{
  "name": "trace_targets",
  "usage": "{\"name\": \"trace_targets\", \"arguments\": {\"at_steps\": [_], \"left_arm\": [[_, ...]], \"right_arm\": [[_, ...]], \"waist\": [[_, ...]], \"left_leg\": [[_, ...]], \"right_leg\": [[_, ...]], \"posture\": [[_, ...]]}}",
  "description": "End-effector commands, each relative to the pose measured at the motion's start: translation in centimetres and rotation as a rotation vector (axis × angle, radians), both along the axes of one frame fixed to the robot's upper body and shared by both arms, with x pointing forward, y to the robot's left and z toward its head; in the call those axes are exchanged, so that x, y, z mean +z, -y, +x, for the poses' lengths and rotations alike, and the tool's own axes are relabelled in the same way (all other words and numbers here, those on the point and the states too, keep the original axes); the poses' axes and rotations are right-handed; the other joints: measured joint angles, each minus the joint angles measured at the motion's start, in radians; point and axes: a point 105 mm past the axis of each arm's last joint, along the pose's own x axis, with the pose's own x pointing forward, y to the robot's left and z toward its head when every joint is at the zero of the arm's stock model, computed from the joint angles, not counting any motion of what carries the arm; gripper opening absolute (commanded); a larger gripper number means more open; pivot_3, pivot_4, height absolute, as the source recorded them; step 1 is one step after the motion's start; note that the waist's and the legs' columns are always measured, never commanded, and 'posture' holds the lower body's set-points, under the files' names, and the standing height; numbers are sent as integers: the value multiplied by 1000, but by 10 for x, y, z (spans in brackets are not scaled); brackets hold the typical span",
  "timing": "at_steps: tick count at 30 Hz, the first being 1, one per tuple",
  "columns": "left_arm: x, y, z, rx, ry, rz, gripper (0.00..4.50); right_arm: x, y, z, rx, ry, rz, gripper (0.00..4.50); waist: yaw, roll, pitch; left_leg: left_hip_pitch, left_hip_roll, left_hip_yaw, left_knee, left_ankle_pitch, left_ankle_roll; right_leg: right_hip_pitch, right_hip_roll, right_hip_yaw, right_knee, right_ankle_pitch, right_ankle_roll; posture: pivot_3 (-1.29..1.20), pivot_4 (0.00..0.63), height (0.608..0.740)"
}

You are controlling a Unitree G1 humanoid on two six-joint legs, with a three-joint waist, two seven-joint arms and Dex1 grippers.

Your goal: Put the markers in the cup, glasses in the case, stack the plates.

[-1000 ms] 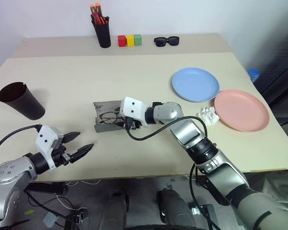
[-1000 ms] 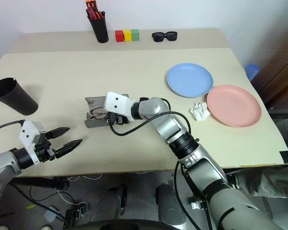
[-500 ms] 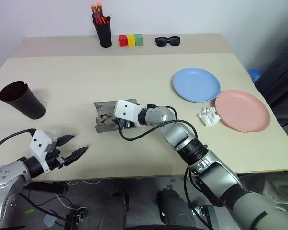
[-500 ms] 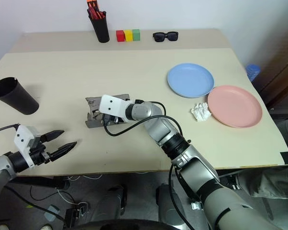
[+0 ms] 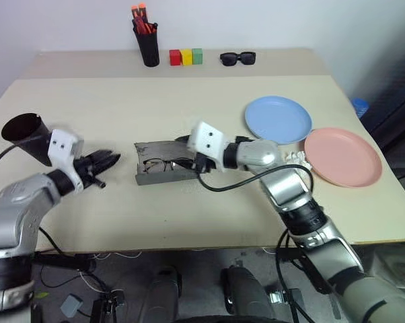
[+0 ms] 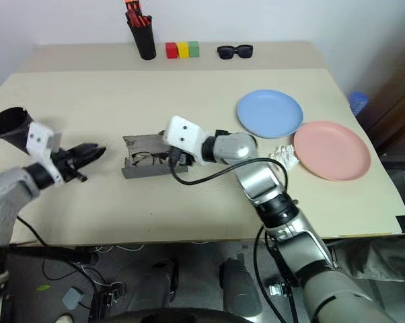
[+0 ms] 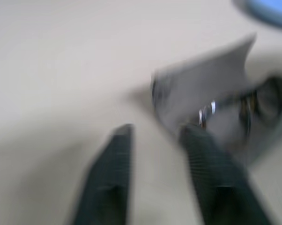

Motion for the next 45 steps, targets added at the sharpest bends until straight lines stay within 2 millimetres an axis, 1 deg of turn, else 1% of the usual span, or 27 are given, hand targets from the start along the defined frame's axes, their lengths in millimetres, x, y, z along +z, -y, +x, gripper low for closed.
{"name": "trace_targets", "arguments": {"at_steps": [1,3,5,6,8,10,11,13,17,20,25,29,32,36,38,41,43,45], "left_arm": [[23,8,35,59,3,-6,81],[31,23,53,47,-38,1,81],[29,38,65,19,-112,19,81],[26,48,72,-7,-147,51,81],[25,59,80,-35,-173,81,81],[25,70,87,-67,-188,73,81],[24,74,90,-84,-198,72,81],[15,81,93,-114,-223,108,81],[5,91,95,-174,-245,144,81],[-1,91,94,-194,-252,179,81],[-5,93,83,-276,-248,214,81],[-5,96,57,-401,-223,236,81],[-7,97,41,-453,-199,268,81],[-9,100,18,-514,-106,325,81],[-12,100,13,-521,-82,355,81],[-25,96,4,-527,-59,408,81],[-26,93,5,-498,-9,420,81],[-19,91,11,-446,24,363,81]], "right_arm": [[18,22,-17,36,32,24,2446],[19,36,-22,20,23,16,2446],[21,47,-25,-3,21,23,2446],[25,54,-28,-21,15,57,2446],[30,64,-33,-41,0,103,2446],[30,75,-42,-49,-31,129,2446],[30,79,-47,-52,-44,135,2446],[31,87,-53,-67,-71,167,2446],[35,99,-51,-141,-113,241,2446],[36,103,-49,-171,-122,265,2446],[33,104,-46,-182,-125,261,2446],[34,102,-40,-183,-119,254,2446],[34,103,-34,-194,-112,251,2446],[23,112,-14,-287,-115,194,2446],[18,119,-5,-338,-108,155,2446],[15,130,16,-437,-48,107,2446],[13,139,29,-505,-26,68,2446],[11,148,42,-571,6,18,2446]], "waist": [[2,0,0],[4,-1,0],[-4,-1,0],[-5,-1,0],[-2,-1,0],[-4,-1,0],[-5,-1,0],[-3,-1,0],[-1,-1,0],[-1,-1,0],[-1,-1,0],[-3,-1,0],[-1,-1,0],[0,-1,0],[3,-1,0],[2,-1,0],[1,-1,0],[1,0,0]], "left_leg": [[0,0,0,0,0,0],[0,0,-1,1,0,0],[0,-1,-1,1,0,0],[0,-1,0,1,0,0],[0,-1,0,0,0,0],[0,-1,0,0,0,0],[-1,-1,0,0,0,0],[-1,-1,0,0,0,0],[-1,-1,0,0,0,0],[-1,-1,0,1,0,0],[-1,-1,0,0,0,0],[-1,-1,0,0,0,0],[-1,-1,0,0,0,0],[-1,-1,0,1,0,0],[-1,-1,0,1,0,0],[-1,-1,0,1,0,0],[-1,-1,1,1,0,0],[-1,-1,1,1,0,0]], "right_leg": [[0,0,0,0,0,0],[0,0,-1,1,0,0],[1,-1,-1,0,0,1],[1,-1,0,0,0,1],[1,0,0,0,-1,1],[0,0,0,0,-1,2],[-1,0,0,0,-1,2],[-1,0,0,0,-1,2],[0,0,0,0,-1,2],[0,0,0,0,-1,2],[0,0,0,0,-1,2],[0,0,1,0,-1,2],[0,0,1,1,-1,2],[0,-1,1,0,-1,2],[0,-1,1,0,-1,2],[0,-1,1,0,-1,1],[0,-1,1,0,-1,1],[0,-1,1,0,-1,1]], "posture": [[0,150,740],[0,150,740],[0,150,740],[0,150,740],[0,150,740],[0,150,740],[0,150,740],[0,150,740],[0,150,740],[0,150,740],[0,150,740],[0,150,740],[0,150,740],[0,150,740],[0,150,740],[0,150,740],[0,150,740],[0,150,740]]}}
